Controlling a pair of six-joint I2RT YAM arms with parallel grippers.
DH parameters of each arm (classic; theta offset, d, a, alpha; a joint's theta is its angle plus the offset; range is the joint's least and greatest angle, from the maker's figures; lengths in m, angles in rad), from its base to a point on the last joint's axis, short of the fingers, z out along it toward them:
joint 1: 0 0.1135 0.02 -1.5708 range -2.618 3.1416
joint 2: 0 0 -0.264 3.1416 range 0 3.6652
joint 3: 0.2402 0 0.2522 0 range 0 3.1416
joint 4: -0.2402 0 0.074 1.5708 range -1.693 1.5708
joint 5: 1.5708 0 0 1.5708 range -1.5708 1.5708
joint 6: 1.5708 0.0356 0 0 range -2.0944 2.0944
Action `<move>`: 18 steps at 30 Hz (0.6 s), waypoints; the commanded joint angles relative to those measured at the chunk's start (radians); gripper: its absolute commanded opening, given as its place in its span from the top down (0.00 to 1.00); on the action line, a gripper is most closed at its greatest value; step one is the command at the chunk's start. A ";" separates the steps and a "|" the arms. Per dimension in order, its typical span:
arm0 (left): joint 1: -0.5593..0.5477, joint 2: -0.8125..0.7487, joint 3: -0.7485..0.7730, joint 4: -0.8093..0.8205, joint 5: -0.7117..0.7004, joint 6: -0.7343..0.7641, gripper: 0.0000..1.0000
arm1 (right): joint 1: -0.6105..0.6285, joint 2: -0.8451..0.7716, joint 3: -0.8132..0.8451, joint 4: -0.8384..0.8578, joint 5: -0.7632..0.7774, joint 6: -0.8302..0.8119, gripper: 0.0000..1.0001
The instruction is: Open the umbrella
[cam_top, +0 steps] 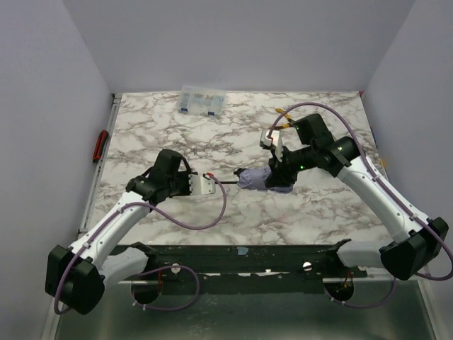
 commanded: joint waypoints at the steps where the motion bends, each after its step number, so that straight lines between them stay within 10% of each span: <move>1: 0.094 -0.023 -0.034 -0.007 -0.033 0.120 0.81 | -0.023 -0.032 0.027 -0.128 0.002 -0.059 0.99; 18: 0.397 0.051 -0.148 0.098 -0.047 0.357 0.73 | -0.151 -0.024 0.071 -0.263 -0.010 -0.187 0.99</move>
